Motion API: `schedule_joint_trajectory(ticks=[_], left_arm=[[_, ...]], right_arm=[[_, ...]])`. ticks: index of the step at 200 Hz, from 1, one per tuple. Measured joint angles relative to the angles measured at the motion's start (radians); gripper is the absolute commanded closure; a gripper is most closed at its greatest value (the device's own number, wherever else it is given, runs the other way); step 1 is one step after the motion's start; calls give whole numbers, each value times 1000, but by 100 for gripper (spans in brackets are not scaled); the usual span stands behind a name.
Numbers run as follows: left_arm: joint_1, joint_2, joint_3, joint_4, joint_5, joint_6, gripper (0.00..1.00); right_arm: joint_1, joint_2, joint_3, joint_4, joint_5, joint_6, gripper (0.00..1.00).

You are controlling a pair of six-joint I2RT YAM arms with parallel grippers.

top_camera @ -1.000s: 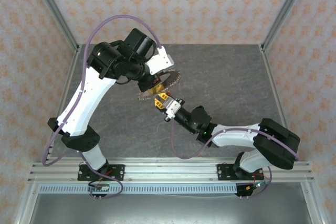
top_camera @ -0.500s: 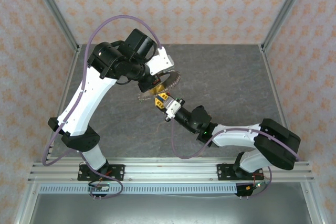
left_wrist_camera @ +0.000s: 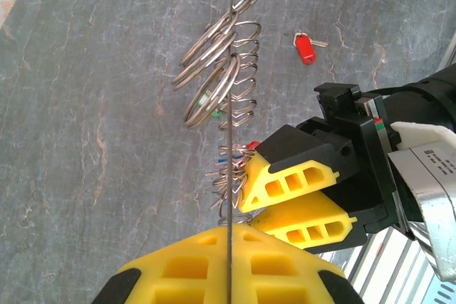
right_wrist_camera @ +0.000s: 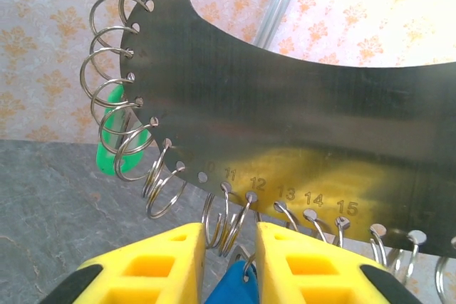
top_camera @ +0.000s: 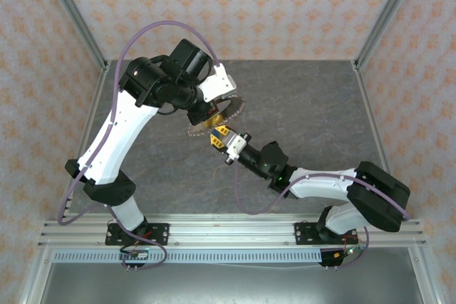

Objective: Put the keys on the keyring

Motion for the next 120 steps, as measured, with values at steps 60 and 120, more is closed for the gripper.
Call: schedule_joint_trajectory(ticks=[60, 120], left_arm=[[0, 0, 0, 0, 0, 0, 100], [0, -3, 0, 0, 0, 0, 100]], right_arm=[[-19, -21, 2, -13, -27, 37, 84], [-25, -21, 11, -32, -55, 56, 77]])
